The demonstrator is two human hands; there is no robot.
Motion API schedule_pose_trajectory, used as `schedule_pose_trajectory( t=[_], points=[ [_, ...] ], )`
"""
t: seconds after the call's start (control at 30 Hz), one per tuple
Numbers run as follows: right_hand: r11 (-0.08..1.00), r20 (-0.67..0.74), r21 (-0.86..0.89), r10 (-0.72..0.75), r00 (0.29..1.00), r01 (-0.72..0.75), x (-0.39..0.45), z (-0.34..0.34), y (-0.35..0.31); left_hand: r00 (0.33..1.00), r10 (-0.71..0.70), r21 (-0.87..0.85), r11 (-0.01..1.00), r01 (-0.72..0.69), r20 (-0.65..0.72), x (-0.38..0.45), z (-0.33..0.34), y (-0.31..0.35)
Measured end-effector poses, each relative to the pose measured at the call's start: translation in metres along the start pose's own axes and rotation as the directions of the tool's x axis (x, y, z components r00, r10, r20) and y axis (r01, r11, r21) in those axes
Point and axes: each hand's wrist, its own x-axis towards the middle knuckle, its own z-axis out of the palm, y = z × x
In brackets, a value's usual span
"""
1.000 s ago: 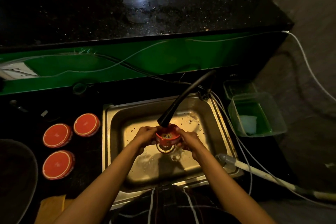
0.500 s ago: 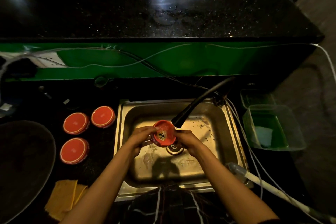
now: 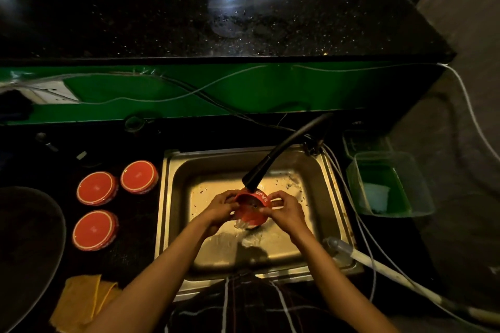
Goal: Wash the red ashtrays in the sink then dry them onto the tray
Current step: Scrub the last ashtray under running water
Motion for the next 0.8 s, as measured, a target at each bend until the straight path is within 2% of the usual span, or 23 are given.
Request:
schedule_pose_trajectory(
  t=[0.07,0.23,0.37,0.5,0.6,0.7,0.8],
  points=[
    [0.996,-0.040,-0.073,-0.048,0.998,0.045,0.002,0.001,-0.004,1.000,0.013,-0.029,0.999,-0.014,-0.016,0.002,0.006,-0.002],
    [0.993,-0.032,-0.102,-0.054,0.998,0.051,0.021,0.008,-0.009,0.993,0.041,-0.062,0.997,-0.048,-0.113,-0.007,-0.001,-0.003],
    [0.990,0.063,-0.132,-0.037,0.997,0.045,0.035,0.022,-0.019,0.983,0.038,-0.053,0.997,-0.048,-0.180,-0.026,-0.017,-0.003],
    [0.997,0.171,-0.073,0.048,0.984,-0.036,0.046,0.043,-0.024,0.950,0.002,-0.099,0.994,-0.035,-0.311,-0.035,-0.030,-0.003],
    [0.990,0.272,0.071,0.097,0.957,-0.120,0.035,0.047,-0.039,0.914,-0.035,-0.127,0.992,-0.019,-0.405,-0.038,-0.034,-0.003],
    [0.959,0.342,0.135,0.189,0.920,-0.248,0.030,0.043,-0.040,0.896,-0.091,-0.177,0.984,0.015,-0.434,-0.038,-0.032,-0.003],
    [0.936,0.385,0.165,0.228,0.894,-0.310,0.027,0.031,-0.029,0.916,-0.094,-0.157,0.987,0.035,-0.390,-0.034,-0.025,-0.003]
  ],
)
